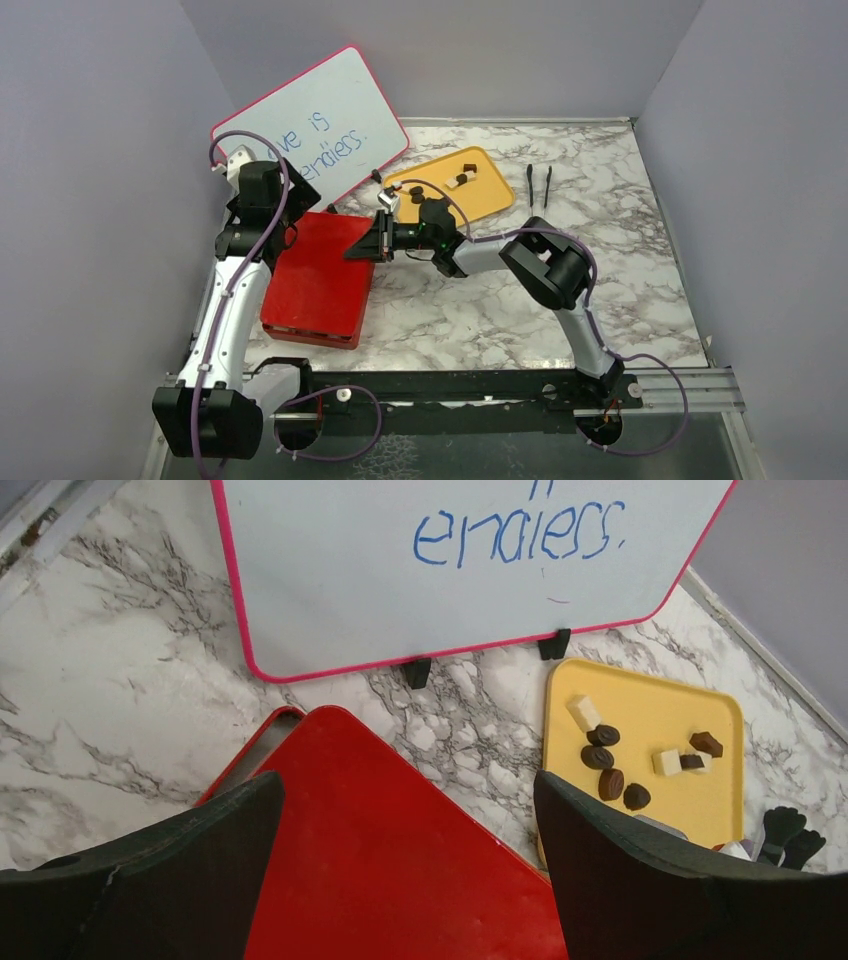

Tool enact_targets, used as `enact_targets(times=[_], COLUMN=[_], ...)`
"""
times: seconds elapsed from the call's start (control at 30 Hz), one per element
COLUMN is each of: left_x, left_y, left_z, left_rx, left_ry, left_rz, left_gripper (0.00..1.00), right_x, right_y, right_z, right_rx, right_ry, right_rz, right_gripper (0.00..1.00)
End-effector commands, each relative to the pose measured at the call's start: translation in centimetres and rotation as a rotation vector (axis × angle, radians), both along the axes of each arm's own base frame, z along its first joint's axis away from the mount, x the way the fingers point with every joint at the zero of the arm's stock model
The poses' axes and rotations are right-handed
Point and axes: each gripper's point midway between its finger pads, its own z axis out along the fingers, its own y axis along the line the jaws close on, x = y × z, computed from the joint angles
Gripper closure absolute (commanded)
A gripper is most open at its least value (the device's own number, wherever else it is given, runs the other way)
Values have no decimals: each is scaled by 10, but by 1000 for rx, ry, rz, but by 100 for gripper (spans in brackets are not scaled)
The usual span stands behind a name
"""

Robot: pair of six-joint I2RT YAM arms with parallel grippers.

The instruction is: Pack the chocolate

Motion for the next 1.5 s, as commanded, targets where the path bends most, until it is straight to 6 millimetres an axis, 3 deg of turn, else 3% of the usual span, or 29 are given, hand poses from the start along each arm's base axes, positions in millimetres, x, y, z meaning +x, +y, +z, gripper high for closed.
enact_targets(times=[0.0,0.33,0.47,0.77,1.03,1.47], left_x=[4,-7,-11,-22,-23,-22], left_y=[-9,-1,3,7,10,7], left_z=[-4,-4,-16,-47,-55,-63], left_rx=[-96,-114,-112,-127,-106,-115], left_ry=[-30,-51,-31,22,42,57], left_rz=[7,79,110,158,163,149], left_gripper=[6,7,9,12,12,12], right_x=[-4,-5,-5,-9,-11,2], right_y=[9,26,32,28,22,15], right_z=[10,4,-1,-22,-29,-32], right_rx=[57,69,58,18,18,46], right_ry=[-55,-81,-76,-58,-53,-44], right_rz=[27,49,46,41,31,-22], right_gripper=[91,91,91,91,91,91])
